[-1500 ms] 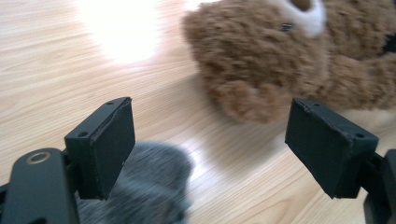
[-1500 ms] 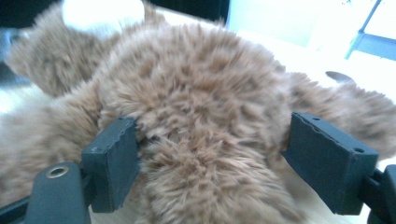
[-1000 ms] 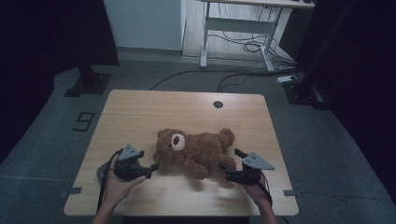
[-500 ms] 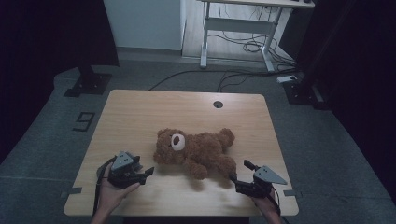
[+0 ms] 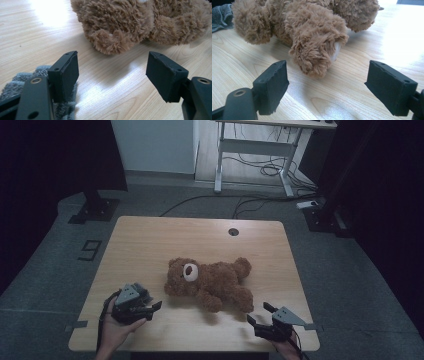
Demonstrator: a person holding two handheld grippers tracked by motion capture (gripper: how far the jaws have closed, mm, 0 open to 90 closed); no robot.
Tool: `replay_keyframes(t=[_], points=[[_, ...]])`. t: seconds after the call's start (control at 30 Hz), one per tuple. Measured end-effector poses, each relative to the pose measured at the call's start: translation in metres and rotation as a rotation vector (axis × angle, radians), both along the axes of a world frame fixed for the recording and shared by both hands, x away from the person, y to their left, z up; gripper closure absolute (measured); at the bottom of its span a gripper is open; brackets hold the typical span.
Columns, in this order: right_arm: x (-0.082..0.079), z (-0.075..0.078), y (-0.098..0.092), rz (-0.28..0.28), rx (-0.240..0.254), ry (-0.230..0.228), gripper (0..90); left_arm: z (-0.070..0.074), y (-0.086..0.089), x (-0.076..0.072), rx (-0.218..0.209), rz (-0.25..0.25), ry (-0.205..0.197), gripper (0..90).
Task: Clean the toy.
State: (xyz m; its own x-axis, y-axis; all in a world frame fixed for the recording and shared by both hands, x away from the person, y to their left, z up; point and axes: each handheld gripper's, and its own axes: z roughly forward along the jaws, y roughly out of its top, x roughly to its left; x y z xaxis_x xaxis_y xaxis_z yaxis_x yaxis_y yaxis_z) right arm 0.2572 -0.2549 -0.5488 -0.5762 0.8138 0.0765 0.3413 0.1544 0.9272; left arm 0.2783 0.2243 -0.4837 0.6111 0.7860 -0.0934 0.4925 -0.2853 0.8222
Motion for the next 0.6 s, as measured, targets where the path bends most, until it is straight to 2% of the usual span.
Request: replay_keyframes(t=[0.23,0.43,0.6], points=[[0.001,0.000,0.002,0.012,-0.008,-0.001,16.9,-0.003,0.002,0.001,0.005,-0.005,0.022,27.2],[0.002,0.000,0.000,0.014,0.013,0.003,16.5,-0.003,-0.006,-0.001,0.018,-0.027,0.021,27.3],[0.003,0.000,0.001,0.023,0.005,0.007,16.0,-0.004,-0.007,-0.001,0.024,-0.034,0.024,27.2]])
